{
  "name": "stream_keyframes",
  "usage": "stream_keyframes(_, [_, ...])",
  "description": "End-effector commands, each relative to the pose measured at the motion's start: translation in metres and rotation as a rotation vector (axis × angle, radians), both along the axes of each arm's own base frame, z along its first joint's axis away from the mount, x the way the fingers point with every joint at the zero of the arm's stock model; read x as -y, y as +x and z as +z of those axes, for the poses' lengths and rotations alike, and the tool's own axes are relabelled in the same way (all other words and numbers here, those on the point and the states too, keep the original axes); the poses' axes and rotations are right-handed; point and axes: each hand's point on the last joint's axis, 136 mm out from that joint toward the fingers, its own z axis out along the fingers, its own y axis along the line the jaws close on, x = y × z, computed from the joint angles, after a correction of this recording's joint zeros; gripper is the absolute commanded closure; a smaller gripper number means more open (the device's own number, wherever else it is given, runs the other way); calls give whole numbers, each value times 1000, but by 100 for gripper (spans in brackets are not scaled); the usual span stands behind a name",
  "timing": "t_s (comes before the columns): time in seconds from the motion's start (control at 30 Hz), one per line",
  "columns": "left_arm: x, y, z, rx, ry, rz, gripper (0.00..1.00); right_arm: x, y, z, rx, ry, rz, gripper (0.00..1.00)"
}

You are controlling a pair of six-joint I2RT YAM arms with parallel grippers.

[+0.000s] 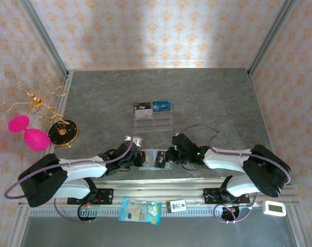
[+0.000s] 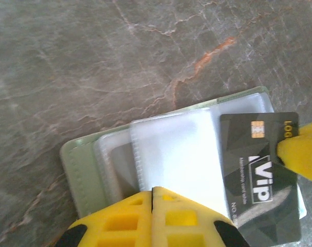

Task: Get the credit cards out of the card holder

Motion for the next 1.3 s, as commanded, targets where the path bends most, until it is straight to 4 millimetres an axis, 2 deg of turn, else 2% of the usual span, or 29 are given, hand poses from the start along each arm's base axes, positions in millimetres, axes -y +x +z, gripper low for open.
stream_keyframes(0.0, [-9, 3, 17, 32, 37, 7, 100, 17, 11, 20, 129, -116, 42, 100])
stream_keyframes(0.1, [-16, 15, 50, 121, 4, 68, 83, 14, 22, 61, 261, -82, 58, 100])
stream_keyframes(0.2, [-28, 22, 72, 181, -16, 141, 62, 9, 32, 103, 396, -39, 80, 100])
stream_keyframes(0.37, [-52, 25, 85, 198, -3, 269, 33, -17, 54, 183, 666, 14, 189, 100])
stream_keyframes(0.47, [-62, 23, 88, 199, 3, 308, 13, -30, 72, 210, 773, -37, 299, 100])
stream_keyframes(0.57, [-68, 20, 88, 183, 18, 332, 1, -45, 92, 210, 803, -84, 441, 100])
stream_keyframes(0.7, [-73, 22, 96, 188, 34, 353, 1, -64, 105, 221, 891, -129, 648, 100])
stream_keyframes(0.87, [-77, 29, 111, 222, 35, 383, 1, -76, 133, 216, 880, -194, 895, 100])
stream_keyframes(1.03, [-89, 39, 136, 289, 64, 429, 1, -88, 171, 207, 846, -276, 1051, 100])
stream_keyframes(1.17, [-109, 46, 155, 342, 146, 493, 1, -94, 202, 197, 848, -359, 1126, 100])
stream_keyframes(1.27, [-121, 52, 165, 368, 182, 530, 1, -97, 218, 196, 866, -384, 1168, 100])
